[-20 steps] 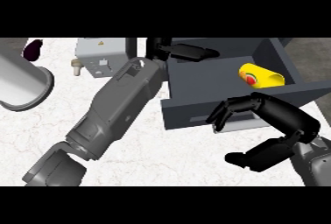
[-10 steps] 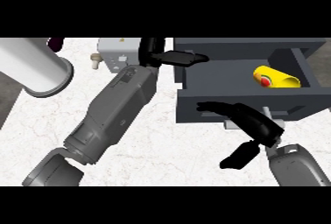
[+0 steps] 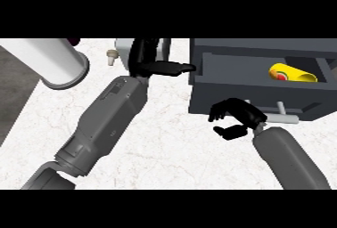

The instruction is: Pick up the cup, place it into the drawer and close the drawer

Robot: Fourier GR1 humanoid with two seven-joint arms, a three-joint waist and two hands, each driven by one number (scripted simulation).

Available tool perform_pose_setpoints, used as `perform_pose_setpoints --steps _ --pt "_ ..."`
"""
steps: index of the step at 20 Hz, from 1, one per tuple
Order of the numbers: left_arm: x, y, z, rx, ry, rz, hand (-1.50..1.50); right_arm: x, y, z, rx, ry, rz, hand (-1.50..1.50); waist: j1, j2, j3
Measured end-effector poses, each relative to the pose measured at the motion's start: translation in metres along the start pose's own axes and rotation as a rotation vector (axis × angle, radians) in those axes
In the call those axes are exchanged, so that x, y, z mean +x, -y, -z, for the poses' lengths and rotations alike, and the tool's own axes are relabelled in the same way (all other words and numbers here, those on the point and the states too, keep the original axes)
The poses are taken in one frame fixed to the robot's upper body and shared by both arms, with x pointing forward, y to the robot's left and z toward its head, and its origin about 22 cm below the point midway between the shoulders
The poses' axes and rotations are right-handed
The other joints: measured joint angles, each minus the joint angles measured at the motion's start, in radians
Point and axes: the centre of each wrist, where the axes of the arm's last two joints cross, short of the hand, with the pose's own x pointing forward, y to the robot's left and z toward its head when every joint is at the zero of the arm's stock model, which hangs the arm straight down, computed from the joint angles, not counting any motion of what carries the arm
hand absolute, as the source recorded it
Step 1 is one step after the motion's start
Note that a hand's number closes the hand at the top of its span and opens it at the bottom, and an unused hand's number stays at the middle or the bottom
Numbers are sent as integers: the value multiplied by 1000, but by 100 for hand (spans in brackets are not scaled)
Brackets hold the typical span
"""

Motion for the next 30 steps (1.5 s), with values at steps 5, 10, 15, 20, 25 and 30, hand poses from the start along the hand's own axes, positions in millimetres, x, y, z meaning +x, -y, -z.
perform_pose_setpoints --steps 5,10,15,20,25,30 --pt "6 -27 -5 -5 -5 -13 -150 -21 24 13 -92 10 31 150 37 6 2" --pt "7 -43 -13 -19 -10 -29 -150 -27 65 18 -224 18 63 150 68 16 5" --pt "7 -56 -20 -31 -14 -29 -150 -34 73 16 -246 50 140 150 81 18 9" --pt "8 -67 -25 -55 -20 -28 -150 -40 77 11 -236 72 208 150 94 19 12" --pt "10 -73 -27 -73 -22 -34 -150 -45 82 3 -205 87 254 150 108 22 14" --pt "10 -73 -30 -87 -24 -54 -150 -48 88 -3 -182 95 297 150 118 28 17"
